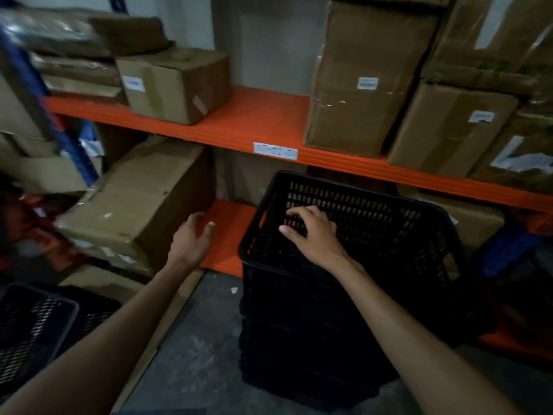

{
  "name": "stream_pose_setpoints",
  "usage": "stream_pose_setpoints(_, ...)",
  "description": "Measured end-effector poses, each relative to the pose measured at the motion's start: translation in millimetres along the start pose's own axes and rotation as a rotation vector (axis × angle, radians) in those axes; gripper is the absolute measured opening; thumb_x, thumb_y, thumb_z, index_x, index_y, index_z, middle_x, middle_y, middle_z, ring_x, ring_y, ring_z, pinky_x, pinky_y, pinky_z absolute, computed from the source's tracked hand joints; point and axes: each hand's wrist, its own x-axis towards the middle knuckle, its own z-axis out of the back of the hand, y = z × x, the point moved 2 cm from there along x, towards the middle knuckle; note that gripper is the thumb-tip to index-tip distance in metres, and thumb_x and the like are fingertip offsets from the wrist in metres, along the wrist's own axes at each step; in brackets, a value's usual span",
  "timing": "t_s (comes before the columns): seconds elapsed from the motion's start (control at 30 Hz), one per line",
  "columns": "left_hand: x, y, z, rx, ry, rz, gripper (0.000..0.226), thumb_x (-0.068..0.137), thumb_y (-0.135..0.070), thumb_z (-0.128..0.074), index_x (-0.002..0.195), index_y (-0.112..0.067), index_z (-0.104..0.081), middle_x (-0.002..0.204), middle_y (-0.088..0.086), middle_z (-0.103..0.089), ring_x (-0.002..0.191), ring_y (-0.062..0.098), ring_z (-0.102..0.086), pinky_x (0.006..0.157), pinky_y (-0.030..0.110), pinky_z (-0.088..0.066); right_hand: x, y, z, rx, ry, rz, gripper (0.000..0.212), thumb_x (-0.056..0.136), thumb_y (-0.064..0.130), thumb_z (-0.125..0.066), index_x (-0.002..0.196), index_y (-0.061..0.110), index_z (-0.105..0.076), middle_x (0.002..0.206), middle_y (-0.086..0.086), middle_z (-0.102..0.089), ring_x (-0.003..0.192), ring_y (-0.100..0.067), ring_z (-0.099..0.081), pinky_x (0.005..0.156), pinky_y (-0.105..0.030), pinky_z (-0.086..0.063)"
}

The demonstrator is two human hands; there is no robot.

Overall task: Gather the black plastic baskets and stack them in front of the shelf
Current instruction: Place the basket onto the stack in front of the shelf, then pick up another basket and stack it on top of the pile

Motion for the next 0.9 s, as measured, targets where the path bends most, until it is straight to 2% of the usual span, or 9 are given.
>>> stream_pose_setpoints(0.2,-2,146,102,-0.080,-0.041,0.250,0.043,0.097,-0.038,-0.046,0.128,-0.009,-0.054,0.120,0.018,-0.066,0.109,0.034,-0.062,0.092,0.039,-0.047,55,165,-117,0.068,0.128,0.299,0.038,0.087,0.048,-0.057,0.119,0.028,-0.059,0.115,0.003,-0.060,0.114,-0.018,-0.054,0.097,-0.036,-0.034)
stream_pose_setpoints(0.3,-9,230,150,-0.071,-0.045,0.391,0.040,0.098,-0.036,-0.045,0.124,-0.010,-0.057,0.121,0.013,-0.065,0.107,0.030,-0.061,0.086,0.033,-0.043,71,237,-190,0.094,0.258,0.362,0.040,0.086,0.049,-0.057,0.120,0.027,-0.058,0.115,0.002,-0.061,0.113,-0.019,-0.055,0.093,-0.036,-0.034)
stream_pose_setpoints(0.43,-32,343,204,-0.090,-0.073,0.583,0.037,0.098,-0.031,-0.047,0.119,-0.005,-0.062,0.119,0.020,-0.065,0.108,0.033,-0.060,0.085,0.034,-0.043,79,314,-297,0.121,0.499,0.374,0.045,0.087,0.050,-0.056,0.123,0.023,-0.056,0.121,0.000,-0.062,0.115,-0.021,-0.056,0.095,-0.037,-0.038)
stream_pose_setpoints(0.53,-56,399,231,-0.140,-0.082,0.709,0.037,0.097,-0.028,-0.047,0.107,0.003,-0.064,0.109,0.027,-0.066,0.101,0.037,-0.063,0.085,0.041,-0.047,77,350,-364,0.150,0.694,0.331,0.047,0.088,0.051,-0.055,0.122,0.018,-0.055,0.116,-0.004,-0.062,0.109,-0.023,-0.059,0.091,-0.036,-0.045)
stream_pose_setpoints(0.6,-72,424,246,-0.219,-0.076,0.778,0.032,0.096,-0.029,-0.046,0.087,-0.004,-0.063,0.093,0.022,-0.063,0.083,0.027,-0.061,0.078,0.042,-0.050,77,370,-409,0.155,0.829,0.298,0.049,0.088,0.051,-0.055,0.123,0.017,-0.052,0.114,-0.005,-0.061,0.104,-0.023,-0.060,0.086,-0.035,-0.047)
stream_pose_setpoints(0.67,-81,445,255,-0.296,-0.081,0.864,0.023,0.099,-0.024,-0.045,0.093,-0.007,-0.059,0.094,0.016,-0.057,0.078,0.021,-0.054,0.066,0.033,-0.047,82,384,-447,0.175,0.942,0.255,0.051,0.089,0.050,-0.055,0.127,0.017,-0.048,0.112,-0.005,-0.057,0.098,-0.019,-0.057,0.078,-0.031,-0.046)
stream_pose_setpoints(0.77,-81,490,259,-0.377,-0.091,0.962,0.024,0.101,-0.021,-0.041,0.103,-0.003,-0.058,0.097,0.018,-0.057,0.084,0.024,-0.053,0.071,0.029,-0.041,99,399,-509,0.197,1.046,0.179,0.049,0.090,0.047,-0.056,0.128,0.018,-0.045,0.110,-0.001,-0.050,0.096,-0.014,-0.051,0.065,-0.022,-0.040)
stream_pose_setpoints(0.83,-77,517,260,-0.427,-0.121,1.034,0.024,0.101,-0.023,-0.041,0.101,-0.004,-0.057,0.095,0.019,-0.057,0.080,0.024,-0.053,0.067,0.029,-0.042,114,405,-549,0.172,1.064,0.145,0.049,0.090,0.046,-0.057,0.128,0.018,-0.045,0.108,0.001,-0.051,0.095,-0.013,-0.051,0.063,-0.019,-0.038)
stream_pose_setpoints(0.9,-64,553,258,-0.496,-0.141,1.102,0.023,0.102,-0.022,-0.039,0.095,-0.008,-0.055,0.085,0.015,-0.053,0.065,0.020,-0.050,0.055,0.025,-0.039,132,412,-601,0.131,1.103,0.135,0.053,0.090,0.045,-0.057,0.133,0.017,-0.041,0.100,0.005,-0.049,0.095,-0.014,-0.051,0.068,-0.023,-0.041)
